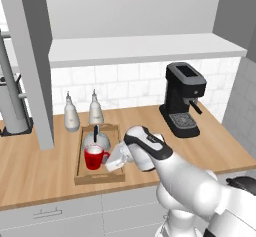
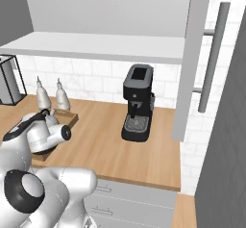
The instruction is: Pick the kettle from the counter and place it on the tray. Then pick the mug from the cabinet and place it on the tray. Then close the cabinet doors.
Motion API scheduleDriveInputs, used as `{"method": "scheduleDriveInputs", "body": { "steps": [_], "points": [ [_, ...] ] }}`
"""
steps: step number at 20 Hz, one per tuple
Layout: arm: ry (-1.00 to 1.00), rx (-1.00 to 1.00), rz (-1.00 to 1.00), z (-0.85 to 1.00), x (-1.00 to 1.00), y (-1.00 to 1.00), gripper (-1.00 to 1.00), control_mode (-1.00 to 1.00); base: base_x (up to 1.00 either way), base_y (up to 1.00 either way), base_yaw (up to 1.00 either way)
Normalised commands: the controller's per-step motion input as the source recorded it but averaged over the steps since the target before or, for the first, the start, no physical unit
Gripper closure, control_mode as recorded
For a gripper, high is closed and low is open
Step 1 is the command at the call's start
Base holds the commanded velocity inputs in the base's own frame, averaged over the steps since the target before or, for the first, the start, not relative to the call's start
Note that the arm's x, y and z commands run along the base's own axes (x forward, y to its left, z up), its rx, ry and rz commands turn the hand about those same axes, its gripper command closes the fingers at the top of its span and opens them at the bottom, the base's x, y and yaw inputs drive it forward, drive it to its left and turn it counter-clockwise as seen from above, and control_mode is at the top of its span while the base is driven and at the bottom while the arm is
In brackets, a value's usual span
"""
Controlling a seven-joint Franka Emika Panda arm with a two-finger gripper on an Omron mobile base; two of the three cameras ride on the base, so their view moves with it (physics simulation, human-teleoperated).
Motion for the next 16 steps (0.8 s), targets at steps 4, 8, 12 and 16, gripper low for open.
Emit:
{"method": "scheduleDriveInputs", "body": {
  "steps": [4,8,12,16],
  "points": [
    [0.04,0.00,0.00,-0.09,0.03,-0.18,1.00,-1.00,0.00,0.00,0.00],
    [0.00,0.00,0.00,-0.21,0.02,-0.20,1.00,-1.00,0.00,0.00,0.00],
    [-0.07,0.00,0.00,-0.42,0.00,-0.05,1.00,-1.00,0.00,0.00,0.00],
    [-0.18,0.00,0.03,-0.41,0.00,0.00,1.00,-1.00,0.00,0.00,0.00]
  ]
}}
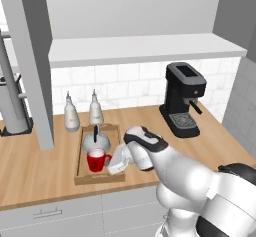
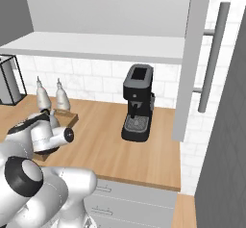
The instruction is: Pick the kettle from the counter and place it on the tray. Then pick the mug from the cabinet and place it on the tray. Then close the cabinet doors.
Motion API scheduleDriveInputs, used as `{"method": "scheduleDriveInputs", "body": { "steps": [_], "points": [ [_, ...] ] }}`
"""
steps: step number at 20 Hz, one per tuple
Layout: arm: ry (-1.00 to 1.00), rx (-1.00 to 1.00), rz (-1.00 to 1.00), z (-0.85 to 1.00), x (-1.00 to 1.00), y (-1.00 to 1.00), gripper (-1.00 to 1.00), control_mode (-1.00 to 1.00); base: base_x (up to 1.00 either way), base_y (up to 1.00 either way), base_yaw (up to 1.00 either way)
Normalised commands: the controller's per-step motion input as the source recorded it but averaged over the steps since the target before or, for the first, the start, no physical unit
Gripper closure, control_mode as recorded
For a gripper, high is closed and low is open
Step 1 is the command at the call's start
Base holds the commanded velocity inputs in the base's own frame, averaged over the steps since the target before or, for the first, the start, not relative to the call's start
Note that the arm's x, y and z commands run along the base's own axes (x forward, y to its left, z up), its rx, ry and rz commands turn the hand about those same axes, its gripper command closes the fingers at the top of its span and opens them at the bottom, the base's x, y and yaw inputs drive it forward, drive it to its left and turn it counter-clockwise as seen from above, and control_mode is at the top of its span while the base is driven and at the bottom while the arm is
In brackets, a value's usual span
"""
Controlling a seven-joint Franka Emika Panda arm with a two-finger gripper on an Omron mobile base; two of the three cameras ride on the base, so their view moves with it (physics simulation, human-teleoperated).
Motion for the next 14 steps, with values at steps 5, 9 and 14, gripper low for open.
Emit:
{"method": "scheduleDriveInputs", "body": {
  "steps": [5,9,14],
  "points": [
    [-0.19,0.00,0.04,-0.30,0.03,0.00,1.00,-1.00,0.00,0.00,0.00],
    [-0.08,0.01,0.03,-0.18,0.00,0.00,1.00,-1.00,0.00,0.00,0.00],
    [0.00,0.00,0.03,-0.08,0.00,0.00,-1.00,-1.00,0.00,0.00,0.00]
  ]
}}
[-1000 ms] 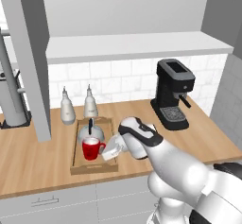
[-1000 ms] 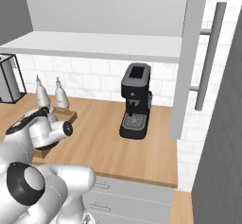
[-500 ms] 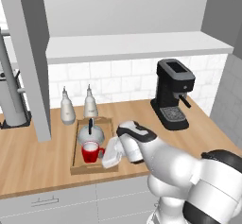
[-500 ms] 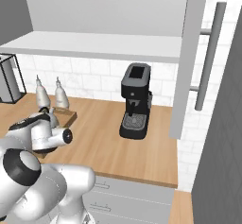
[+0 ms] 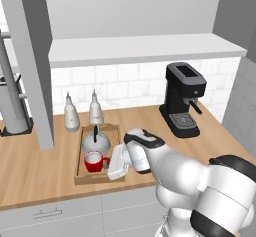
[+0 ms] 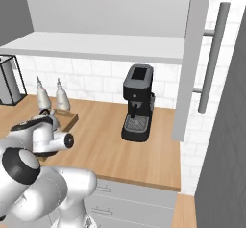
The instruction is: Pick the kettle from the counter and place it on the tray. Then pick the mug from the cabinet and place it on the tray. Then close the cabinet doors.
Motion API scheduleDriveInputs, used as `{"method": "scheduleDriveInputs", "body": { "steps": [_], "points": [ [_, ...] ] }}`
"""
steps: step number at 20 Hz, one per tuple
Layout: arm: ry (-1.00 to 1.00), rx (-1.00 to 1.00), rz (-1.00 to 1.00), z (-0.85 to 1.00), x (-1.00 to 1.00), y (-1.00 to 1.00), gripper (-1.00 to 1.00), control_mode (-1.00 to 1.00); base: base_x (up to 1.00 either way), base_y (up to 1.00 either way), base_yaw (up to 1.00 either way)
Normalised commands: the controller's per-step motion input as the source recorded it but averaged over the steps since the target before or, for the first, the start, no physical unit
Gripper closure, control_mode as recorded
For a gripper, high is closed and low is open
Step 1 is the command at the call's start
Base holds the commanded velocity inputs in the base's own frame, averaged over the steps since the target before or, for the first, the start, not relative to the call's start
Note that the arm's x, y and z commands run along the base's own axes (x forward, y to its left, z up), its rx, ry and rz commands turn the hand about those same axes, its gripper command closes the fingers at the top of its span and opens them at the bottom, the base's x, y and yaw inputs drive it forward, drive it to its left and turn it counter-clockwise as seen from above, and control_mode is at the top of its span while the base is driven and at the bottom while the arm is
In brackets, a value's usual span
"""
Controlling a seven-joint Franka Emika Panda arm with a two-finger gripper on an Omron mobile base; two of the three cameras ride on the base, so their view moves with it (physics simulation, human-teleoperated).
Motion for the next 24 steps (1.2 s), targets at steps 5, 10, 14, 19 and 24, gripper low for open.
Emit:
{"method": "scheduleDriveInputs", "body": {
  "steps": [5,10,14,19,24],
  "points": [
    [0.00,0.00,0.00,0.02,-0.14,0.00,-1.00,-1.00,0.00,0.00,0.00],
    [-0.05,0.00,0.00,0.43,-0.31,-0.05,-1.00,-1.00,0.00,0.00,0.00],
    [0.02,0.00,-0.04,0.91,-0.44,-0.26,-1.00,-1.00,0.00,0.00,0.00],
    [0.33,-0.01,-0.30,0.97,-0.41,-0.61,-1.00,-1.00,0.00,0.00,0.00],
    [0.56,-0.11,-0.59,0.58,-0.04,-0.51,-1.00,-1.00,0.00,0.00,0.00]
  ]
}}
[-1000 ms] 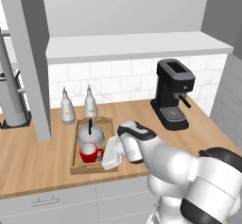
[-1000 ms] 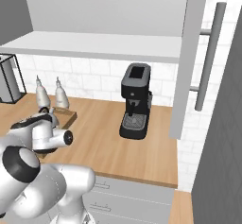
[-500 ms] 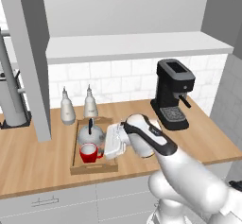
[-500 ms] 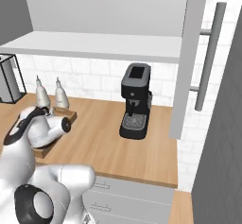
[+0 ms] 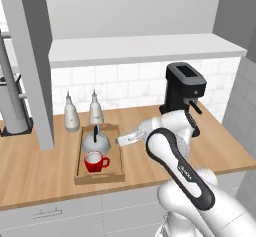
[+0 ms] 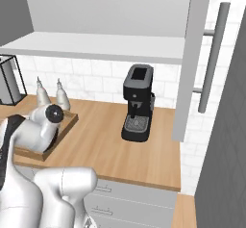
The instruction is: Pick the kettle from the counter and place it on the tray. Then pick the mug from the cabinet and place it on the tray. Then close the cabinet doors.
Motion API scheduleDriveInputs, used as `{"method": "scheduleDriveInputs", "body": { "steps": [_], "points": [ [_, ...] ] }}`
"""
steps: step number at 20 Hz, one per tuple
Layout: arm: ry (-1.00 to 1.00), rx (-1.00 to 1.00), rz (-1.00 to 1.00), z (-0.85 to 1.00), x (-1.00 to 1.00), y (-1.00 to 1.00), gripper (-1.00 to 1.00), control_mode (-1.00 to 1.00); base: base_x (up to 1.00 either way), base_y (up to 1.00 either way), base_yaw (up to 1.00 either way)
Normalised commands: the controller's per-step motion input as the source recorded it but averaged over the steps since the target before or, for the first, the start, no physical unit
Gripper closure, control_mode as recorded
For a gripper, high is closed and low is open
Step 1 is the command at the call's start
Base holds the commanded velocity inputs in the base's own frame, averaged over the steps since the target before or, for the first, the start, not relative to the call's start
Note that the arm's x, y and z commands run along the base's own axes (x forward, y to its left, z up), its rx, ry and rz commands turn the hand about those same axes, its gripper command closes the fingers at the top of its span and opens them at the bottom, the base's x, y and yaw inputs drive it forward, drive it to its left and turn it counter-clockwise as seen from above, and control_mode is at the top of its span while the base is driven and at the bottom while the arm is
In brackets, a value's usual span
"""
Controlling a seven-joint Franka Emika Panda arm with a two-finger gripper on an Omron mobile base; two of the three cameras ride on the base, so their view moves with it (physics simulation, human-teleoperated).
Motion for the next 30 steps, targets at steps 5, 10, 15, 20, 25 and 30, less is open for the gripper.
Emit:
{"method": "scheduleDriveInputs", "body": {
  "steps": [5,10,15,20,25,30],
  "points": [
    [0.22,-0.05,-0.25,0.04,0.00,-0.22,-1.00,-1.00,0.00,0.00,0.00],
    [0.03,0.00,-0.07,0.03,0.00,-0.17,-1.00,-1.00,0.00,0.00,0.00],
    [0.10,0.00,-0.34,0.21,-0.02,-0.60,-1.00,-1.00,0.00,0.00,0.00],
    [0.09,0.02,-0.41,0.18,-0.04,-0.74,-1.00,-1.00,0.00,0.00,0.00],
    [0.08,0.03,-0.40,0.12,-0.03,-0.76,-1.00,-1.00,0.00,0.00,0.00],
    [0.03,0.02,-0.23,0.00,-0.02,-0.69,-1.00,-1.00,0.00,0.00,0.00]
  ]
}}
